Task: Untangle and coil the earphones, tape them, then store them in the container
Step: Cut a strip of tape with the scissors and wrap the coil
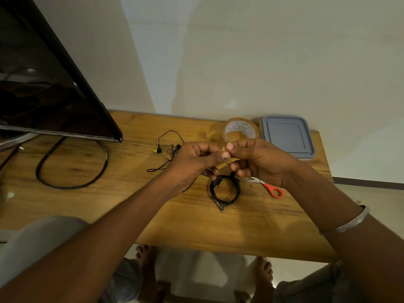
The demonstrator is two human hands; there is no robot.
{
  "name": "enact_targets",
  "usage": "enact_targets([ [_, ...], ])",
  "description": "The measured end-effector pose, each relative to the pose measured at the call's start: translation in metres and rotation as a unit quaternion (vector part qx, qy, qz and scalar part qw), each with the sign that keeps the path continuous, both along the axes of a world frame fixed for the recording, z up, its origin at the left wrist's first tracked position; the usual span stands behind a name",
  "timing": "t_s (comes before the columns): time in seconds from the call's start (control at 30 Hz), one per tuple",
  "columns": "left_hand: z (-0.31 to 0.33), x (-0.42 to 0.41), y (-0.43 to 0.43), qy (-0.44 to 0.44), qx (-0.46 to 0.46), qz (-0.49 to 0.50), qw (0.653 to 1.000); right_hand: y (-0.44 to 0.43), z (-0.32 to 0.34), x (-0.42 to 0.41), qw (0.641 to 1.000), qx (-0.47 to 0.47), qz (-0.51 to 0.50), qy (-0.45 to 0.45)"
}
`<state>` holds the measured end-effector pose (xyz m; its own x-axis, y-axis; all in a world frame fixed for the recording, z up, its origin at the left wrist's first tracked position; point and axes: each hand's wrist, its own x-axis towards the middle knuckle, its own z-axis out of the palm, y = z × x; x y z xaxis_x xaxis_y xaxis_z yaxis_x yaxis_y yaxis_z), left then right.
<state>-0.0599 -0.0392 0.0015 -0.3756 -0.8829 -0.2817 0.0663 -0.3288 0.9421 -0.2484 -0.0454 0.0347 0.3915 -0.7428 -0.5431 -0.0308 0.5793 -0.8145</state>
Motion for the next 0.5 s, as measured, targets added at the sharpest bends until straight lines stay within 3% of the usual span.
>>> enact_targets([
  [0.3,0.008,-0.002,0.001,-0.002,-0.003,0.029,1.000,-0.004,-0.005,-0.009,0.994,0.050,-0.101,0.004],
  [0.4,-0.003,-0.002,-0.001,-0.073,0.013,0.082,0.994,-0.003,0.001,-0.015,0.990,-0.050,-0.120,0.060],
  [0.5,-0.023,-0.001,0.001,-0.172,-0.030,0.082,0.981,0.001,0.000,-0.014,0.963,-0.182,-0.109,0.168],
])
